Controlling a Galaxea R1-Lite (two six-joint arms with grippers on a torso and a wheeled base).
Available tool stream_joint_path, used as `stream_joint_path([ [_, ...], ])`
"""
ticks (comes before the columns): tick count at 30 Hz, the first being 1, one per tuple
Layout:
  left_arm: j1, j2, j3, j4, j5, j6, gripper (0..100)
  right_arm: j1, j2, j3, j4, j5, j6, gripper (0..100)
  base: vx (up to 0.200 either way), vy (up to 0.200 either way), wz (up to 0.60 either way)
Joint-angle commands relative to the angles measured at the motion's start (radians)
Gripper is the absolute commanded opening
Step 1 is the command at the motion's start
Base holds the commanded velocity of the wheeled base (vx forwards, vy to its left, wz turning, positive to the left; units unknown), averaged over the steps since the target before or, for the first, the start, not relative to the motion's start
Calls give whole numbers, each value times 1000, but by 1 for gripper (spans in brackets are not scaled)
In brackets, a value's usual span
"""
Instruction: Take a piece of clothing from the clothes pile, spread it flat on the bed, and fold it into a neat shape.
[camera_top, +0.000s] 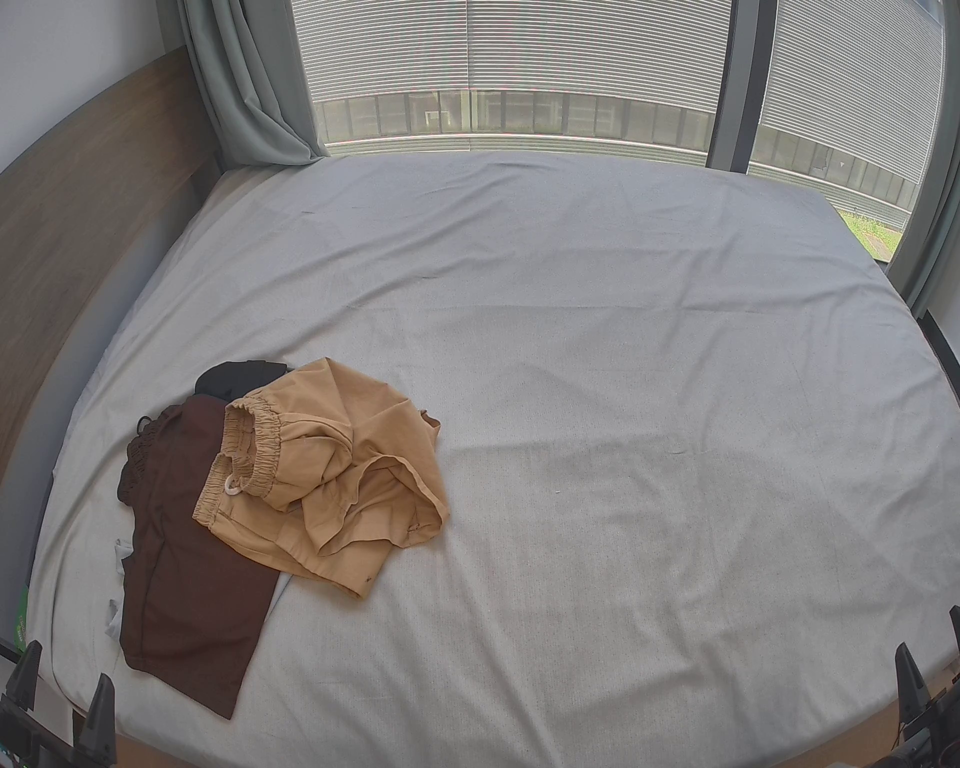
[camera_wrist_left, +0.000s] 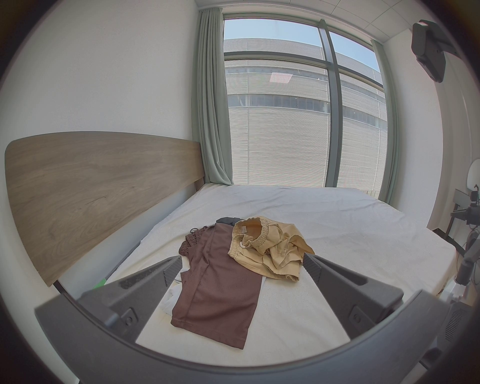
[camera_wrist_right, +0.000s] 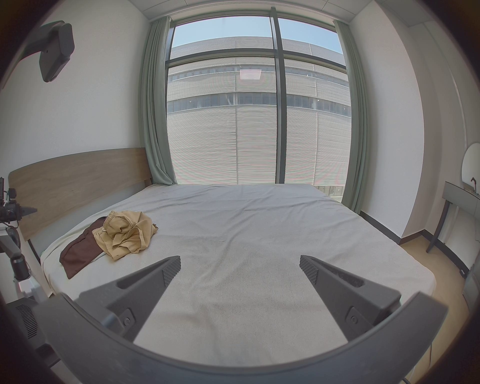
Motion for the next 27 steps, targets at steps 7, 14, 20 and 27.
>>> stream_joint_path([
  [7, 3, 1, -62, -89, 3, -6, 100, 1, -12, 16, 0, 0, -1, 100, 0, 0, 0],
  [14, -3, 80, -88, -85, -10, 4, 100, 2, -12, 16, 0, 0, -1, 100, 0, 0, 0],
  [20, -10, 133, -113, -88, -16, 4, 100, 2, -12, 16, 0, 0, -1, 100, 0, 0, 0],
  [27, -26, 176, -125, -88, -60, -7, 100, 2, -12, 16, 0, 0, -1, 100, 0, 0, 0],
])
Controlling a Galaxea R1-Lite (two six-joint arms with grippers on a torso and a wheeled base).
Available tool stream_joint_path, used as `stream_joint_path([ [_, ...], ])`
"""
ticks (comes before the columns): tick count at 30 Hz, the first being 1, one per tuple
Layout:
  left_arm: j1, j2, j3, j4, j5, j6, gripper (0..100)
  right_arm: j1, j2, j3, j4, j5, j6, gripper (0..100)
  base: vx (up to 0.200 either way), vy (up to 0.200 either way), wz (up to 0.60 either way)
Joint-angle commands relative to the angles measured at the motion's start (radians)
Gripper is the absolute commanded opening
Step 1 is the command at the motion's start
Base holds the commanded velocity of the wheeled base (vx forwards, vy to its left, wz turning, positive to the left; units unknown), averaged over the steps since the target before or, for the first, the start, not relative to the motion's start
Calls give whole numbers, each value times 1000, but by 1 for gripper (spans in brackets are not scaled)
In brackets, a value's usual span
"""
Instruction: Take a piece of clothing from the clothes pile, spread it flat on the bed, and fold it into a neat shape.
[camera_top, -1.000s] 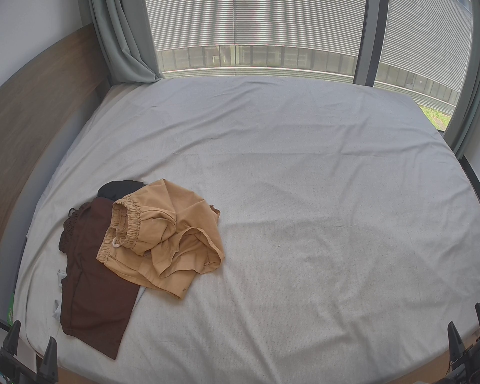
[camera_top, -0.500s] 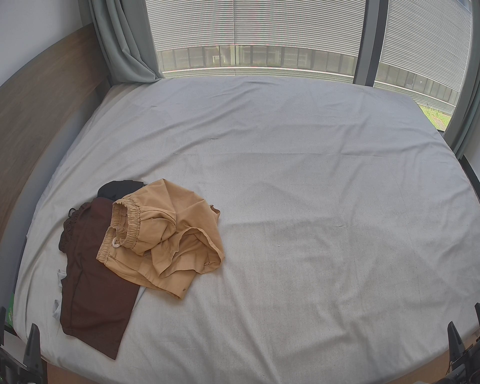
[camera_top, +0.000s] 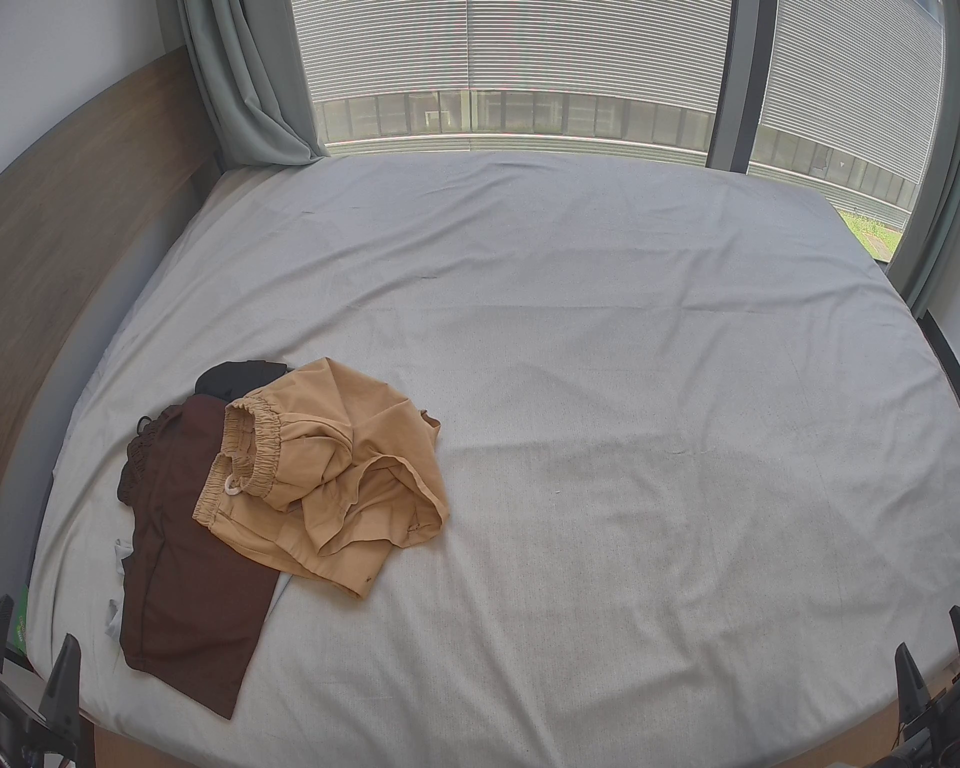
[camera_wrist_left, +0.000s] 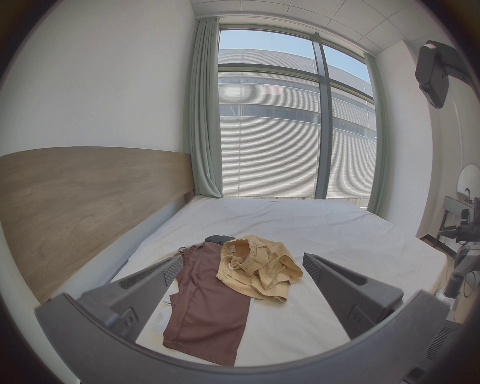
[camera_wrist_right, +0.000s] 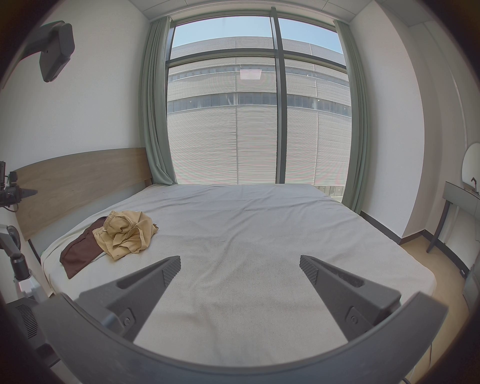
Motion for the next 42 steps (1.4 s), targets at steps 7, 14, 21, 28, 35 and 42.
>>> stream_joint_path([
  [7, -41, 131, -51, -4, -25, -24, 100, 0, -12, 16, 0, 2, 0, 100, 0, 0, 0],
  [14, -87, 226, -89, -26, -39, -92, 100, 2, -12, 16, 0, 3, 0, 100, 0, 0, 0],
  [21, -100, 326, -132, -37, -74, -171, 100, 2, -13, 16, 0, 3, -2, 100, 0, 0, 0],
  [28, -100, 416, -167, -64, -114, -185, 100, 2, -13, 16, 0, 3, -3, 100, 0, 0, 0],
  [35, -100, 528, -182, -124, -137, -213, 100, 3, -13, 16, 0, 3, -5, 100, 0, 0, 0],
  [42, -90, 625, -210, -146, -201, -214, 100, 3, -13, 16, 0, 3, -5, 100, 0, 0, 0],
])
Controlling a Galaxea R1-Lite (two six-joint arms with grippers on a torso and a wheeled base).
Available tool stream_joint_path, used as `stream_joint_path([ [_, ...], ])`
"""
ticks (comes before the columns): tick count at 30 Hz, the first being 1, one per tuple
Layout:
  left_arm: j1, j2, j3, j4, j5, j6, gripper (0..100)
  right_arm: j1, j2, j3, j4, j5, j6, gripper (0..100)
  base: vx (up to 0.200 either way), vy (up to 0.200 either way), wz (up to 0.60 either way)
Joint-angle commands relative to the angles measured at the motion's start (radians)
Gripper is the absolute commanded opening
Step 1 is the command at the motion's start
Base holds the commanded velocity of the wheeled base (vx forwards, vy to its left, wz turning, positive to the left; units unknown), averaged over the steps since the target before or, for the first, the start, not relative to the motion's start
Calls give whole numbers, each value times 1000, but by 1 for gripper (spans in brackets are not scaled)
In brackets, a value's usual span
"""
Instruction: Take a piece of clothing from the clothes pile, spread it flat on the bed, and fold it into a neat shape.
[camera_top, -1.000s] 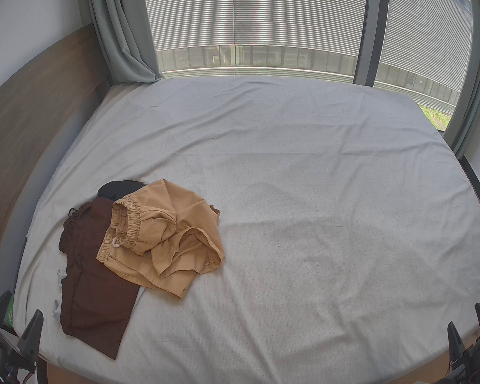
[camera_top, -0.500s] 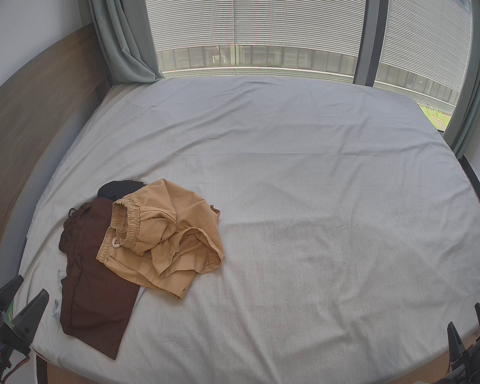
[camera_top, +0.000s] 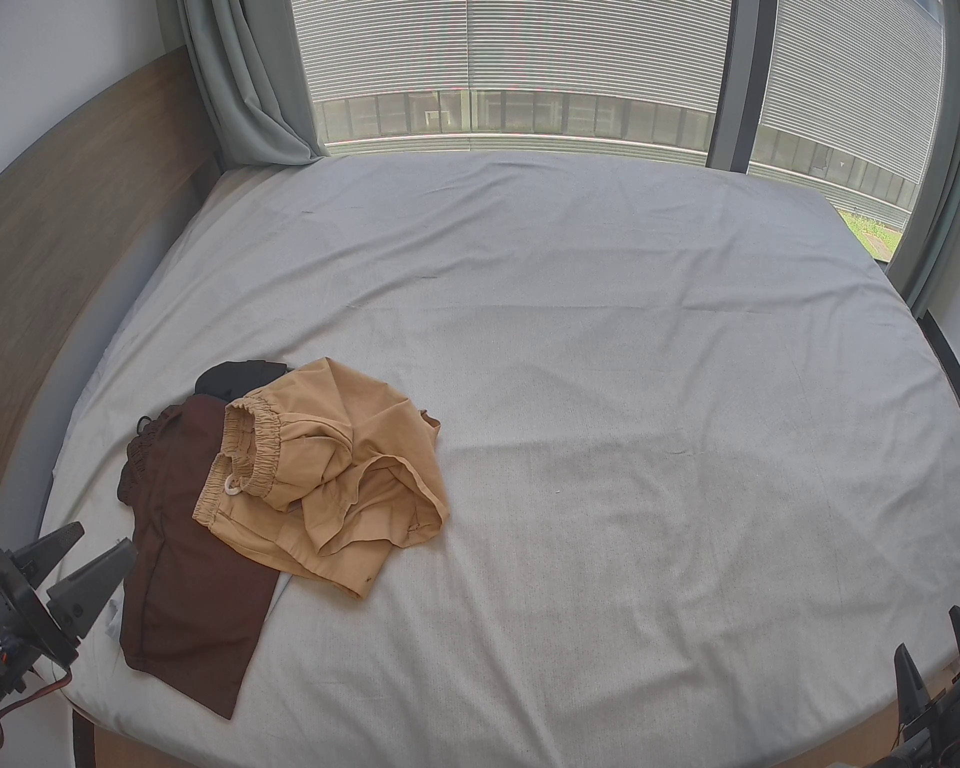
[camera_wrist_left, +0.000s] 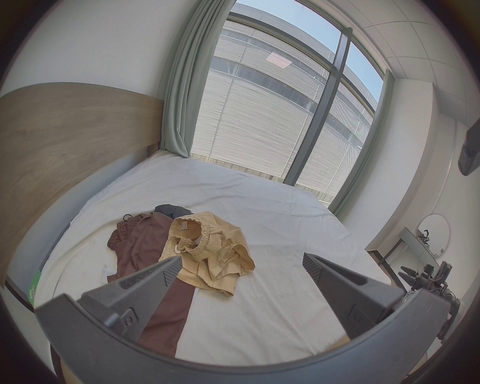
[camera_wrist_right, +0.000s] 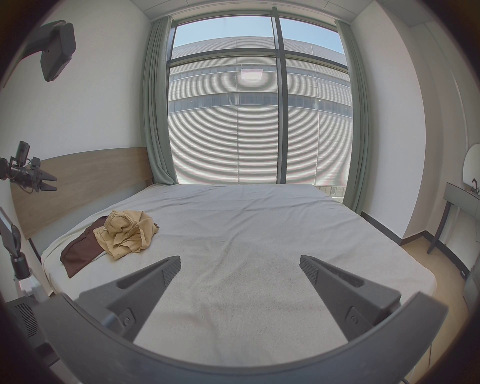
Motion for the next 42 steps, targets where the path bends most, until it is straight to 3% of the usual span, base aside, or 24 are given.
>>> stream_joint_path([
  [1, 7, 76, -21, -10, -16, -1, 100, 1, -13, 16, 0, 0, -1, 100, 0, 0, 0],
  [9, 12, 192, -63, -52, -54, -49, 100, 1, -13, 16, 0, 0, -1, 100, 0, 0, 0],
  [23, 128, 386, -72, -162, -243, -43, 100, 1, -13, 16, 0, 0, 1, 100, 0, 0, 0],
  [42, 142, 638, -144, -299, -278, -43, 100, 1, -13, 16, -2, 0, -1, 100, 0, 0, 0],
])
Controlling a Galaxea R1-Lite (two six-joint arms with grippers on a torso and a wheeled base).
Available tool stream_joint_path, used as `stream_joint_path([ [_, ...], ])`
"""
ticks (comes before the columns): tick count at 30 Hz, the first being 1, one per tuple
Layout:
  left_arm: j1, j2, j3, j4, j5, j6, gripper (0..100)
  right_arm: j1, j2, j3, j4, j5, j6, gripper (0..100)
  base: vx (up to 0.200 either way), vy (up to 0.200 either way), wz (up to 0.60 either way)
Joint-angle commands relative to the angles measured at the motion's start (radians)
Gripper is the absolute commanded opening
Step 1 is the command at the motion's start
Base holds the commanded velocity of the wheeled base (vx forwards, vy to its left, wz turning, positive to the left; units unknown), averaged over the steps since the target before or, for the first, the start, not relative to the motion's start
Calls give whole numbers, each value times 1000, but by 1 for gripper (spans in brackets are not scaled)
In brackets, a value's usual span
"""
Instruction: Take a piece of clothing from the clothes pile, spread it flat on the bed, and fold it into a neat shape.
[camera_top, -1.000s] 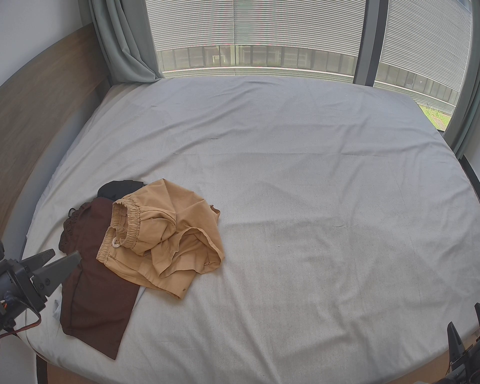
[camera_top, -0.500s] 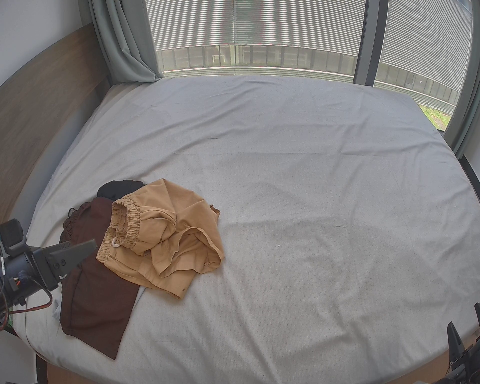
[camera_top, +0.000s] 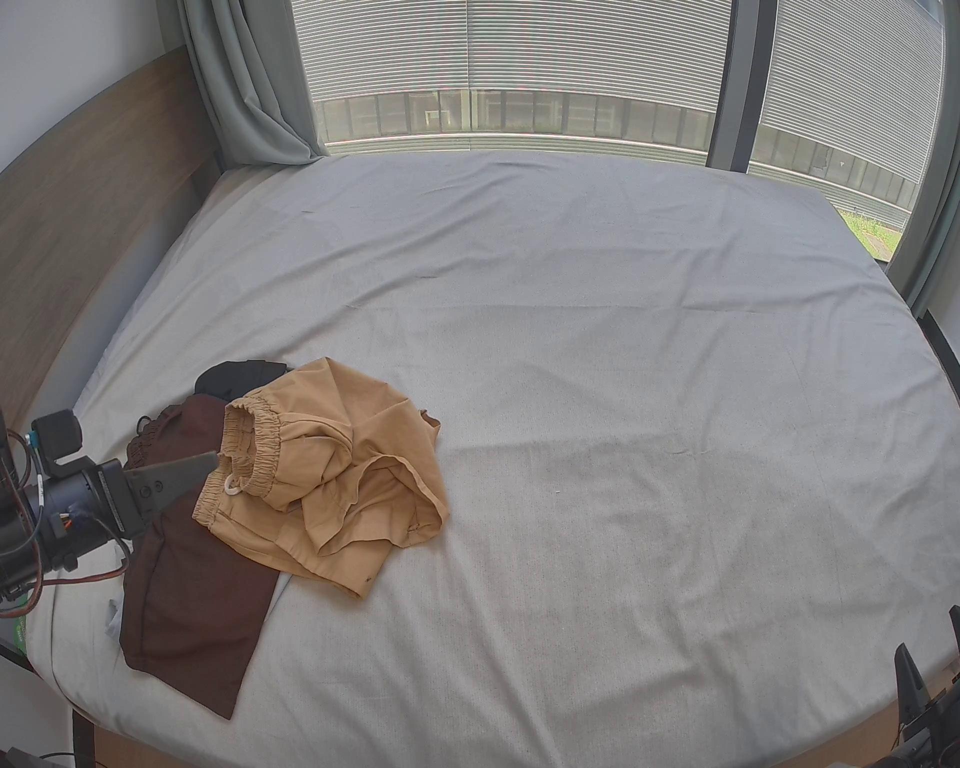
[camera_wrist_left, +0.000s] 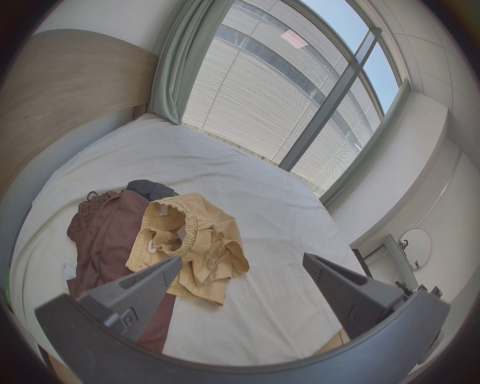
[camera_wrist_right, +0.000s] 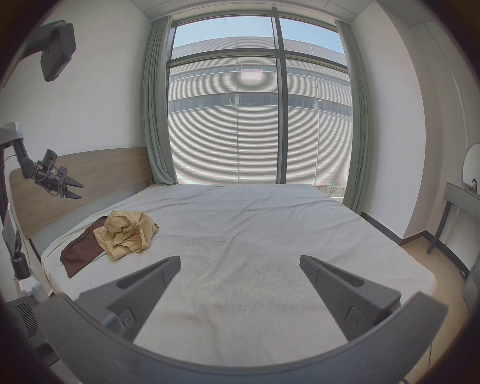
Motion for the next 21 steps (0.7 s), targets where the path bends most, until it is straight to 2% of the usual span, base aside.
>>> stream_joint_path([
  [1, 5, 82, -16, -24, -2, 1, 100, 1, -13, 16, 0, 1, -1, 100, 0, 0, 0],
  [11, 8, 254, -62, -144, -2, 2, 100, 1, -13, 16, 0, 1, -1, 100, 0, 0, 0],
  [21, 9, 356, -125, -162, -2, 4, 100, 1, -13, 16, 0, 1, -1, 100, 0, 0, 0],
])
